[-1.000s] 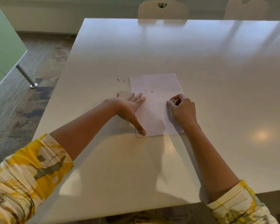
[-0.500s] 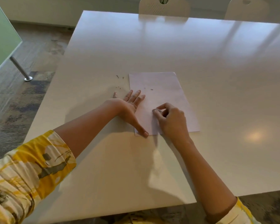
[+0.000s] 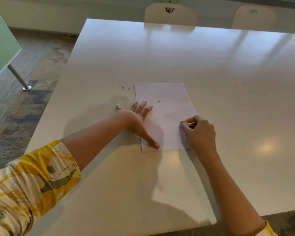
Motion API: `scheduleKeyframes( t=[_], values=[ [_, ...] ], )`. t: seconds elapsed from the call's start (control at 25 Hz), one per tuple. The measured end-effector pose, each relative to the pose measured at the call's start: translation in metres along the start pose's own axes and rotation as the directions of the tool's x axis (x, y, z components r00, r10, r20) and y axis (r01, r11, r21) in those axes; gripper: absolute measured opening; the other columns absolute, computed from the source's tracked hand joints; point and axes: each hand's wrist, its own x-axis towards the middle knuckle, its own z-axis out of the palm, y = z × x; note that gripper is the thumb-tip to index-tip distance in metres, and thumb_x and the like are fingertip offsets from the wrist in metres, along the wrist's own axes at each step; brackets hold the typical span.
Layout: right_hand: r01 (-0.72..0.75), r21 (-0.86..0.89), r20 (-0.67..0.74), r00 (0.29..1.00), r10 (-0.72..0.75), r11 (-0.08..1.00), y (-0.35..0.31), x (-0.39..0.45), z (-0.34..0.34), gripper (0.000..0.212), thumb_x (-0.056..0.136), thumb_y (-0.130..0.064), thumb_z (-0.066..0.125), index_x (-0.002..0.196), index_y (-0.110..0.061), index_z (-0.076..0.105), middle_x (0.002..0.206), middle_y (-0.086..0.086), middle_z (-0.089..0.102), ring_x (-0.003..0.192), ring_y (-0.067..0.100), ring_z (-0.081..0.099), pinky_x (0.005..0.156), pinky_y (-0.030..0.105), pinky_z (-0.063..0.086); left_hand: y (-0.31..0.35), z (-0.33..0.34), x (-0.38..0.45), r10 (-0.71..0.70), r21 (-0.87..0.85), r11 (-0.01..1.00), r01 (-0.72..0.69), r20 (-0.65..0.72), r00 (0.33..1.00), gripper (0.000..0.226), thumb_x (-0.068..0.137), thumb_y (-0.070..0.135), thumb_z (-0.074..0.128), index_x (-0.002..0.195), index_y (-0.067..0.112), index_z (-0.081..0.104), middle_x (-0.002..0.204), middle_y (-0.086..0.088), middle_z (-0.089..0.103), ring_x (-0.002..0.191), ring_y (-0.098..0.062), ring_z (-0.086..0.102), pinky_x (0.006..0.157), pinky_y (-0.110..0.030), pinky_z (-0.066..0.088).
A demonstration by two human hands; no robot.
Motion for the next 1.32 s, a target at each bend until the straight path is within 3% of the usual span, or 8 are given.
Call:
scheduleKeyframes(
  t=[0.08, 0.24, 0.48, 0.68, 0.92, 1.0, 1.16, 1.32],
  values=[
    [-0.015, 0.015, -0.044, 0.999, 0.016, 1.0, -0.006, -0.004, 0.008, 0.01, 0.088, -0.023, 0.064, 0.087, -0.014, 0.069, 0.071, -0.002, 0.062, 0.077, 0.025, 0.065, 0.064, 0.025, 0.038, -0.002, 0.002, 0.0, 0.007, -0.007, 1.0, -0.007, -0.007, 1.0, 0.159, 0.038, 0.098, 0.062, 0.145, 0.036, -0.036, 0.151, 0.014, -0.046, 0.144, -0.017, -0.036, 0.107, -0.075, -0.017],
    [0.166, 0.167, 0.183, 0.963, -0.196, 0.972, -0.036, -0.04, 0.048, 0.008, 0.089, -0.027, 0.067, 0.088, -0.019, 0.07, 0.068, -0.008, 0.066, 0.062, 0.007, 0.063, 0.055, 0.019, 0.047, -0.001, 0.001, 0.001, 0.005, 0.043, 0.999, -0.004, -0.014, 1.0, 0.153, 0.043, 0.099, 0.057, 0.146, 0.035, -0.036, 0.154, 0.011, -0.043, 0.146, -0.018, -0.032, 0.108, -0.076, -0.012],
    [-0.052, 0.024, -0.109, 0.993, 0.055, 0.998, 0.0, 0.005, 0.004, 0.012, 0.086, -0.023, 0.066, 0.085, -0.013, 0.072, 0.075, 0.004, 0.07, 0.077, 0.026, 0.066, 0.065, 0.026, 0.039, 0.002, -0.001, -0.004, -0.006, 0.001, 1.0, 0.006, 0.015, 1.0, 0.158, 0.039, 0.097, 0.064, 0.144, 0.037, -0.037, 0.15, 0.015, -0.047, 0.144, -0.019, -0.036, 0.106, -0.077, -0.016],
    [0.164, 0.133, 0.156, 0.97, -0.184, 0.977, -0.04, -0.035, 0.052, 0.009, 0.088, -0.026, 0.066, 0.088, -0.018, 0.07, 0.073, -0.005, 0.068, 0.061, 0.002, 0.059, 0.048, 0.007, 0.036, 0.003, -0.004, -0.004, -0.018, 0.077, 0.997, 0.017, 0.015, 1.0, 0.152, 0.046, 0.099, 0.056, 0.146, 0.032, -0.036, 0.154, 0.009, -0.044, 0.146, -0.021, -0.033, 0.106, -0.078, -0.011],
    [-0.172, -0.032, -0.172, 0.971, 0.164, 0.985, 0.013, 0.008, -0.01, 0.016, 0.086, -0.025, 0.065, 0.09, -0.012, 0.073, 0.087, 0.014, 0.073, 0.091, 0.036, 0.067, 0.077, 0.034, 0.048, 0.001, -0.002, -0.001, -0.005, 0.028, 1.0, 0.004, 0.021, 1.0, 0.159, 0.037, 0.098, 0.062, 0.144, 0.036, -0.038, 0.15, 0.012, -0.048, 0.144, -0.021, -0.037, 0.106, -0.076, -0.018],
    [-0.074, 0.005, -0.121, 0.99, 0.074, 0.997, -0.01, -0.004, 0.013, 0.015, 0.088, -0.022, 0.061, 0.091, -0.011, 0.071, 0.084, 0.013, 0.072, 0.085, 0.035, 0.067, 0.069, 0.031, 0.046, 0.001, -0.003, -0.001, -0.013, 0.045, 0.999, 0.012, 0.022, 1.0, 0.159, 0.036, 0.1, 0.059, 0.144, 0.035, -0.038, 0.151, 0.011, -0.047, 0.144, -0.022, -0.036, 0.106, -0.076, -0.018],
    [0.205, 0.108, 0.078, 0.974, -0.214, 0.973, -0.038, -0.035, 0.05, 0.01, 0.09, -0.025, 0.064, 0.088, -0.016, 0.068, 0.07, -0.004, 0.067, 0.062, 0.011, 0.063, 0.05, 0.015, 0.042, 0.001, -0.003, 0.001, -0.016, 0.095, 0.995, 0.014, 0.015, 1.0, 0.157, 0.038, 0.103, 0.052, 0.145, 0.032, -0.037, 0.153, 0.009, -0.044, 0.147, -0.022, -0.032, 0.107, -0.076, -0.015],
    [-0.089, -0.025, -0.12, 0.989, 0.086, 0.996, 0.005, 0.014, 0.003, 0.015, 0.087, -0.025, 0.064, 0.088, -0.013, 0.073, 0.083, 0.01, 0.073, 0.085, 0.032, 0.067, 0.069, 0.03, 0.042, 0.001, -0.004, -0.002, -0.022, 0.03, 0.999, 0.021, 0.032, 0.999, 0.165, 0.025, 0.102, 0.058, 0.143, 0.038, -0.039, 0.15, 0.013, -0.047, 0.144, -0.02, -0.036, 0.107, -0.075, -0.017]
  ],
)
